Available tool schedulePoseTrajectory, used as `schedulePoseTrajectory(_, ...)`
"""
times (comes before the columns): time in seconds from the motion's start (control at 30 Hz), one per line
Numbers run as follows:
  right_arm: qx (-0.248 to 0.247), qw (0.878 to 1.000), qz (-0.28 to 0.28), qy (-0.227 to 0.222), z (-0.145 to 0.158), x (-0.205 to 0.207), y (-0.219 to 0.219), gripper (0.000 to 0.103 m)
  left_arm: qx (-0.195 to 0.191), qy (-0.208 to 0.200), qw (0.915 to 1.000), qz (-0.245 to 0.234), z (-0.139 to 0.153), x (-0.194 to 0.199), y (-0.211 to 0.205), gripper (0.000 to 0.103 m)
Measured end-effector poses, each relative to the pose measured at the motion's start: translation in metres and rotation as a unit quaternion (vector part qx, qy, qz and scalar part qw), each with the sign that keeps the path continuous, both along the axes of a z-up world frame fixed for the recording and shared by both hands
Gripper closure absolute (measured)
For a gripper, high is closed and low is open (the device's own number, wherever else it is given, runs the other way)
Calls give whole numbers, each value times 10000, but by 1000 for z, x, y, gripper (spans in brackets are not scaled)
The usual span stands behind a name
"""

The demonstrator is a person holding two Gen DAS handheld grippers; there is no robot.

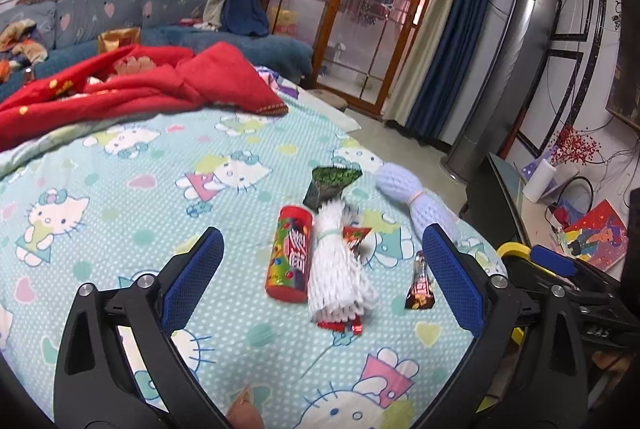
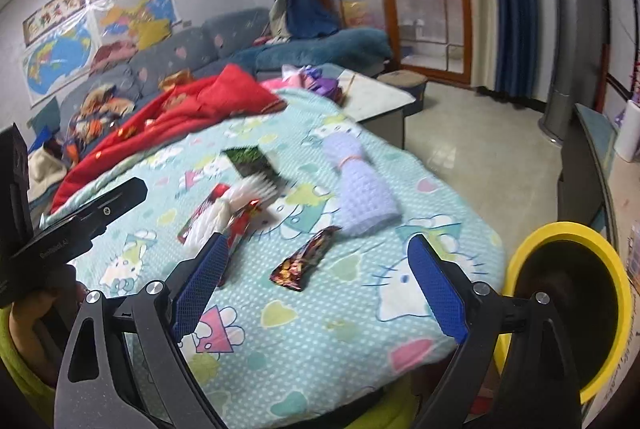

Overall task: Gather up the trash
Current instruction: 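Move both open tools back over the trash on the bed, then grasp the white foam net with the left tool while the right tool grasps the brown chocolate wrapper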

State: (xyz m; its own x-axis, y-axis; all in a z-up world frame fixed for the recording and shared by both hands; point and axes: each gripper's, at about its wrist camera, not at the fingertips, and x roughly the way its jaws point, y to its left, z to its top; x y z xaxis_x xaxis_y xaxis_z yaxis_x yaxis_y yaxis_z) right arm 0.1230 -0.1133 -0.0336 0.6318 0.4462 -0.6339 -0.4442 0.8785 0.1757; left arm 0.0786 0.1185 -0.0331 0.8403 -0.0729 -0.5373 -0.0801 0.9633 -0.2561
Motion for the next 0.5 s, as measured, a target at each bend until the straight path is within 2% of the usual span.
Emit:
schedulePoseTrajectory(0.07, -3, 9999, 52, 136, -7, 7, 5, 17, -61, 97, 9999, -98, -5, 2, 1, 19)
schedulePoseTrajectory(0.13, -7, 9996, 95, 264, -14, 12, 9, 22, -157, 209, 9994, -217, -11, 5, 1, 30)
schedulePoseTrajectory(0.33, -78, 9979, 209, 613, -35, 26, 15, 34, -232, 472, 9976, -450, -25, 13, -5, 47)
schedulePoseTrajectory(0.5, -73, 9959, 286, 855, -50, 35, 18, 44, -253, 603, 9960, -615, -33, 18, -9, 49)
